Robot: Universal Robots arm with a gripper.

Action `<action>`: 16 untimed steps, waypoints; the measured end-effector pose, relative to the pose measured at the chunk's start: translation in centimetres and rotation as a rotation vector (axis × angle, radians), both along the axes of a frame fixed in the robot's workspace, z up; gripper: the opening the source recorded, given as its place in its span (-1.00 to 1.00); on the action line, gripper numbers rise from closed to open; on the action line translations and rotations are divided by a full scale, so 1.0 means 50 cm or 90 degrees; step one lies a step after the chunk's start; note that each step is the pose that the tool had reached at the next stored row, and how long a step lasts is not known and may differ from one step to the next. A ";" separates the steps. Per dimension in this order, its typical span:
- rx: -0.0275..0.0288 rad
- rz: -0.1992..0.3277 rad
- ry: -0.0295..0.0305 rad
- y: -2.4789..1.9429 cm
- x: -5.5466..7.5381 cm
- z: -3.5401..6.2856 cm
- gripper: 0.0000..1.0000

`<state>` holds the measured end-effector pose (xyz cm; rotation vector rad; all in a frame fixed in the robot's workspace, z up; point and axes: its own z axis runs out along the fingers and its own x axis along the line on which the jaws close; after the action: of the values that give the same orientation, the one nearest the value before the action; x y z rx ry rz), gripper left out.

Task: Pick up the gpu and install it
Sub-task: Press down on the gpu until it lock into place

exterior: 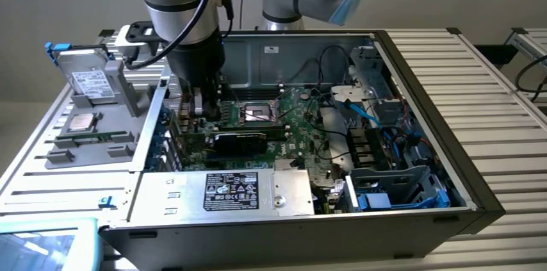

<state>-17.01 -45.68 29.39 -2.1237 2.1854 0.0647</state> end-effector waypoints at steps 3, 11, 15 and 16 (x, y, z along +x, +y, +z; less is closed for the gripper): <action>0.0144 0.004 0.0012 -0.0033 -0.002 -0.004 -0.76; 0.0167 0.005 0.0366 -0.0035 -0.013 -0.004 -0.76; -0.0085 0.004 0.0538 0.0023 -0.013 -0.005 -0.76; -0.0155 0.003 0.0557 0.0044 -0.013 -0.005 -0.76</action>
<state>-17.66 -45.46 29.13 -2.1796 2.2393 0.1348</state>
